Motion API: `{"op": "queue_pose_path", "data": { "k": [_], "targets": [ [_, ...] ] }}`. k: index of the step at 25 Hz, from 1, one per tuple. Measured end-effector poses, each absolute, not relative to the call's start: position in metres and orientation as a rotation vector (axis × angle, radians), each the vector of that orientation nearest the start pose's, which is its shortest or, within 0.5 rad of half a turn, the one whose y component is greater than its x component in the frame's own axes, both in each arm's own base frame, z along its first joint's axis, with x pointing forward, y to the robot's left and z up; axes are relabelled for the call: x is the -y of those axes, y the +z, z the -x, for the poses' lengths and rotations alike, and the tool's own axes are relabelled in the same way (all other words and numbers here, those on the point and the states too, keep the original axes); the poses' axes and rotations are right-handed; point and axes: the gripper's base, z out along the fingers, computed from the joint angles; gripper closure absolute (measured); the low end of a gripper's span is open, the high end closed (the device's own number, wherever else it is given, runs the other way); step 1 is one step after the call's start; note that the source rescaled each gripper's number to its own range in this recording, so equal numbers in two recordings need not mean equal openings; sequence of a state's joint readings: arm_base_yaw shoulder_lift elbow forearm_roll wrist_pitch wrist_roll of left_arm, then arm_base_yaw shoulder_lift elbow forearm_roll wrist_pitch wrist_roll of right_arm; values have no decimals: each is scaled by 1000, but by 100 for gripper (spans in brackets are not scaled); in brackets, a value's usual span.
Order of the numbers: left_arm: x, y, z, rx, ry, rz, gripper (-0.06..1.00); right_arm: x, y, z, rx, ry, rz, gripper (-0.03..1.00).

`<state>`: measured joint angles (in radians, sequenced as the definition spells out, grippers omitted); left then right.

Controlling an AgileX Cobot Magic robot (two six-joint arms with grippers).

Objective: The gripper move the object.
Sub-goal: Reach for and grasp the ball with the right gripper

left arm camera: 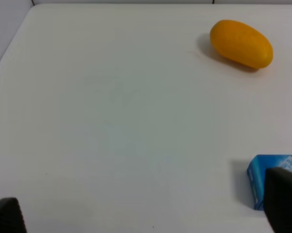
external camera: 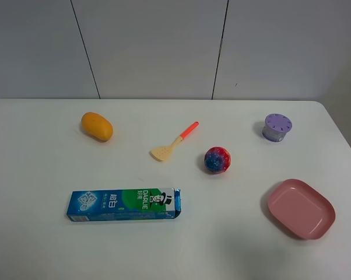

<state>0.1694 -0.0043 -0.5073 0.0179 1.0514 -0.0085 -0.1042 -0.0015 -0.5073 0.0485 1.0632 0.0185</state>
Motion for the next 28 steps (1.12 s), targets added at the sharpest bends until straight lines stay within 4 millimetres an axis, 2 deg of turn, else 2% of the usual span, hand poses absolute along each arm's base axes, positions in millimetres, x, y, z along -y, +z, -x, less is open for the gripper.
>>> {"op": "queue_pose_path", "data": {
  "k": [28],
  "targets": [
    [0,280,6,-2017,123,181,-6,-1,279,4,-2048,-40,-125,-3]
  ]
}}
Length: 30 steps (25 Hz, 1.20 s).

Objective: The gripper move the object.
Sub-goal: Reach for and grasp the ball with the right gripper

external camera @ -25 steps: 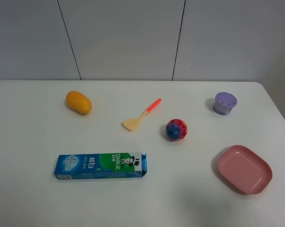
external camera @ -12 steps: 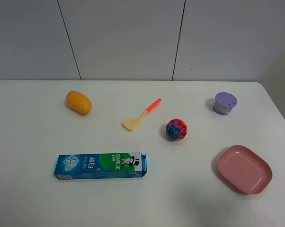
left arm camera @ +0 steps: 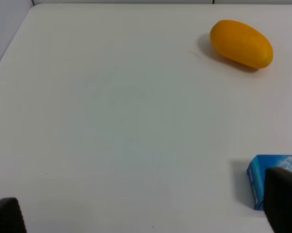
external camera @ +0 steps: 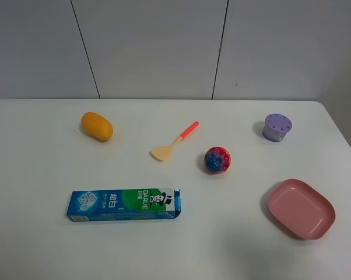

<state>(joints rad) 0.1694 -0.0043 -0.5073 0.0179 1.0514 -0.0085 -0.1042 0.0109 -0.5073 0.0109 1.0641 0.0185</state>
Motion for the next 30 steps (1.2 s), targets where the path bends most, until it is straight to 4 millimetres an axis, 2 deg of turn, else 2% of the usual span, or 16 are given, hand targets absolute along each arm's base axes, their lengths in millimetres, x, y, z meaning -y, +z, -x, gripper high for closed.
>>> {"op": "queue_pose_path", "data": {
  "k": [4,9,14,18,24,30],
  "targets": [
    [0,280,6,-2017,123,181,-6,-1,287,-12,-2165,-16,-130,-3],
    [0,280,6,-2017,123,181,-6,-2,329,-39,-2238,14,-86,-3],
    [0,280,6,-2017,123,182,-6,-2,372,-80,-2298,50,-16,-3],
    [0,280,6,-2017,123,182,-6,2,395,-122,-2355,50,41,-3],
    [0,280,6,-2017,123,182,-6,8,413,-183,-2463,65,53,-3],
    [0,280,6,-2017,123,182,-6,8,408,-230,-2524,145,53,-3]
  ]
}}
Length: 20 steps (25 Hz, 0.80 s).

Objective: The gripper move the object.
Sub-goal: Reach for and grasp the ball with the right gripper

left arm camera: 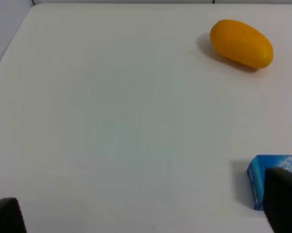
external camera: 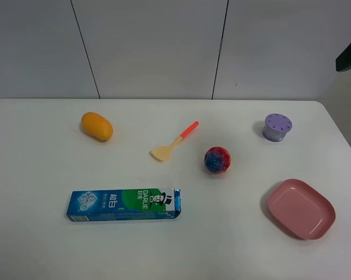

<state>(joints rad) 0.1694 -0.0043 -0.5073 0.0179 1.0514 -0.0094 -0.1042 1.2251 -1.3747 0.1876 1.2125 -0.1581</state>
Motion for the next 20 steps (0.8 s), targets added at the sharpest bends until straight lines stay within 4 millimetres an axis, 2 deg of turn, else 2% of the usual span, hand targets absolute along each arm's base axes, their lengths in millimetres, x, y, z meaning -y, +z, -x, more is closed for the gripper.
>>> {"op": "queue_pose_path", "data": {
  "k": [6,13,16,20],
  "targets": [
    [0,280,6,-2017,123,182,-6,10,385,-259,-2612,175,78,-3],
    [0,280,6,-2017,123,182,-6,-4,358,-287,-2678,369,133,-3],
    [0,280,6,-2017,123,182,-6,-23,345,-297,-2717,380,264,-3],
    [0,280,6,-2017,123,182,-6,-71,323,-305,-2755,321,531,-3]
  ]
}}
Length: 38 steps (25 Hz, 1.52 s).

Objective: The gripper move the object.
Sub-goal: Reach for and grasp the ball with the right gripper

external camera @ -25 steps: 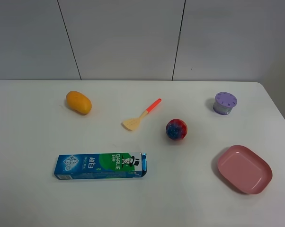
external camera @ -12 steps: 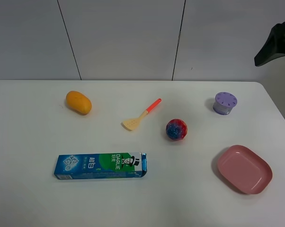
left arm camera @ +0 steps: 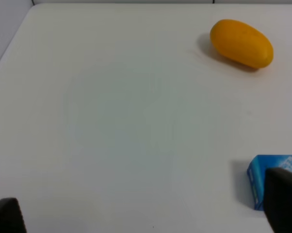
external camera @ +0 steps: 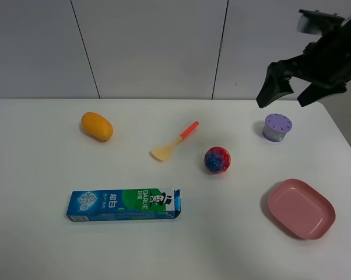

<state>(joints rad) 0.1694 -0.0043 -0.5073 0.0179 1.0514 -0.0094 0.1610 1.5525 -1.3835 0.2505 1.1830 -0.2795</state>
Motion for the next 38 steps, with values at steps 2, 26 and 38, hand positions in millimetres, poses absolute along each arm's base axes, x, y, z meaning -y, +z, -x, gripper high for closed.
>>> {"op": "queue_pose_path", "data": {
  "k": [2,26,38],
  "targets": [
    [0,280,6,-2017,123,182,-6,-95,312,-309,-2741,278,653,-3],
    [0,280,6,-2017,123,182,-6,-186,170,-343,-2787,-42,1152,-2],
    [0,280,6,-2017,123,182,-6,-189,123,-352,-2815,-81,1191,2]
  ]
}}
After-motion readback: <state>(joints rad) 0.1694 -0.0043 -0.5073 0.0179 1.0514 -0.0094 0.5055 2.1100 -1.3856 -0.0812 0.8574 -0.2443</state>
